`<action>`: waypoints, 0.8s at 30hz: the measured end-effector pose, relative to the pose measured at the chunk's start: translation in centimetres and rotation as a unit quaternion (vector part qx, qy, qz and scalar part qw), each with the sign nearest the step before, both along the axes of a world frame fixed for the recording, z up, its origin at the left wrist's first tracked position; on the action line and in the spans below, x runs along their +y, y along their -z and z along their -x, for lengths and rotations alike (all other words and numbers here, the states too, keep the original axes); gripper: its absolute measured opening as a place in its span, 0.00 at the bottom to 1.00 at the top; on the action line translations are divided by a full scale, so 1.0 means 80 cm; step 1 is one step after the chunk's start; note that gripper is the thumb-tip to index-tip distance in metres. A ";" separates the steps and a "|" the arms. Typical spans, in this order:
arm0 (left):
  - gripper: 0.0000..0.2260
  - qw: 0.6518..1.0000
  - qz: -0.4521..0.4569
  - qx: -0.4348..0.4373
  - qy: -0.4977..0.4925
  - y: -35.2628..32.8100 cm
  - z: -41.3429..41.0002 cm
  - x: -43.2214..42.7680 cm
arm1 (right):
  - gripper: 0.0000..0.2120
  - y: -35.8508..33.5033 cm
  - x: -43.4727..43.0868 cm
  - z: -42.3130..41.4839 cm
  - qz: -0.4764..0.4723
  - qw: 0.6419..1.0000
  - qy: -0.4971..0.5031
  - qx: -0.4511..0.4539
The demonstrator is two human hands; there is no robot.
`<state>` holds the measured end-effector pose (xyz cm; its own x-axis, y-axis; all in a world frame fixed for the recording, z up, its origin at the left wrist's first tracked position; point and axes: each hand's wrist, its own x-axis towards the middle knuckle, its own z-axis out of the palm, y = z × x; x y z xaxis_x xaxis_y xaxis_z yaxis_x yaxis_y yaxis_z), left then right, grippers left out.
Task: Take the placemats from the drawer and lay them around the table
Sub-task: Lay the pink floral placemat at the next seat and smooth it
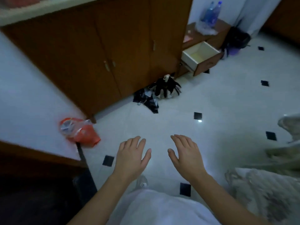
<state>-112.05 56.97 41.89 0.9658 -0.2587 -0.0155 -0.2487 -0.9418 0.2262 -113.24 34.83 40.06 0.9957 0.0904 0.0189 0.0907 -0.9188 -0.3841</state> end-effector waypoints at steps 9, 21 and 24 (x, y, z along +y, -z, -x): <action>0.23 0.947 0.030 -0.033 0.318 -0.018 -0.195 -0.222 | 0.23 -0.020 -0.147 0.007 -0.007 0.943 0.333 -0.017; 0.22 0.924 0.012 -0.069 0.377 -0.020 -0.316 -0.419 | 0.22 -0.018 -0.339 -0.134 -0.014 0.928 0.370 -0.036; 0.22 0.929 0.003 -0.084 0.360 -0.024 -0.354 -0.440 | 0.22 -0.024 -0.379 -0.188 -0.012 0.936 0.349 -0.037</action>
<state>-83.76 21.80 43.84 0.5316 -0.8380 0.1229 -0.8457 -0.5171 0.1323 -98.22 4.55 41.95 0.8085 -0.5824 0.0848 -0.5003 -0.7560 -0.4220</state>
